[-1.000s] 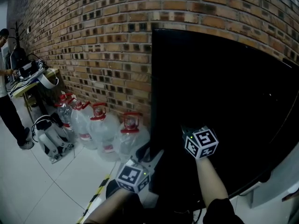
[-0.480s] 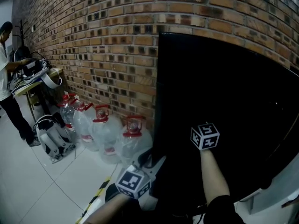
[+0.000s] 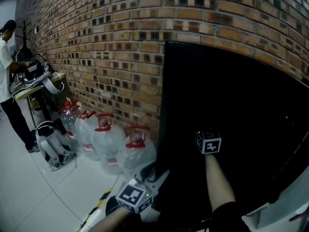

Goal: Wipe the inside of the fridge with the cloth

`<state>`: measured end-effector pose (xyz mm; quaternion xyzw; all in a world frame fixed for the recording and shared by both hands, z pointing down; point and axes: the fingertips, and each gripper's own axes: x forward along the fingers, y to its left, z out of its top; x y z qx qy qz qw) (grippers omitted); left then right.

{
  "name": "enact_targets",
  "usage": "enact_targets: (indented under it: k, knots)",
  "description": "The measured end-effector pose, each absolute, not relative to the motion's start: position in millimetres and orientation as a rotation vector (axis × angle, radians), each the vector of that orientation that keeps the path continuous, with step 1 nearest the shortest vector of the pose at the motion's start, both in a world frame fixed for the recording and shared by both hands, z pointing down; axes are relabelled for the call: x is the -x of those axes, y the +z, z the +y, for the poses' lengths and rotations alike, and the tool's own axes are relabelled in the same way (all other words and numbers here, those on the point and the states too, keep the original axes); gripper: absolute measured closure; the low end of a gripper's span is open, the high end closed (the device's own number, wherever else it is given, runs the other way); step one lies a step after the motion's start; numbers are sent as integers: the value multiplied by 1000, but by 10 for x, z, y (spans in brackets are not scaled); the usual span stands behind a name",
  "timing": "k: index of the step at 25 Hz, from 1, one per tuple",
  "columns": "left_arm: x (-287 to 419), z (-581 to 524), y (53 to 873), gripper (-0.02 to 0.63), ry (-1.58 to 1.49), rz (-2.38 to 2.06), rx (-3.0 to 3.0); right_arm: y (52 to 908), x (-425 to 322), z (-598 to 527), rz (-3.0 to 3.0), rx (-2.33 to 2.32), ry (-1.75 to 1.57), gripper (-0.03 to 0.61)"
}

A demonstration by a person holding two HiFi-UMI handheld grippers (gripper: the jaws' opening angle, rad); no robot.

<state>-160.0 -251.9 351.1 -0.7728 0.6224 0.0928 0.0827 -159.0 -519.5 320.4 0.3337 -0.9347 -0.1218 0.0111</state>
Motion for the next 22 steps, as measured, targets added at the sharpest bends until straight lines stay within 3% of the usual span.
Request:
enact_targets:
  k: [14,22]
  knots:
    - [1612,-2496,3521,407,286,1850,2291,3062,1589,-5256,-2845,-1226,-371,505]
    - [1646,-2504,3534,405,301,1849,2282,3110,1159,-4877,-2993,-1152,-249,505]
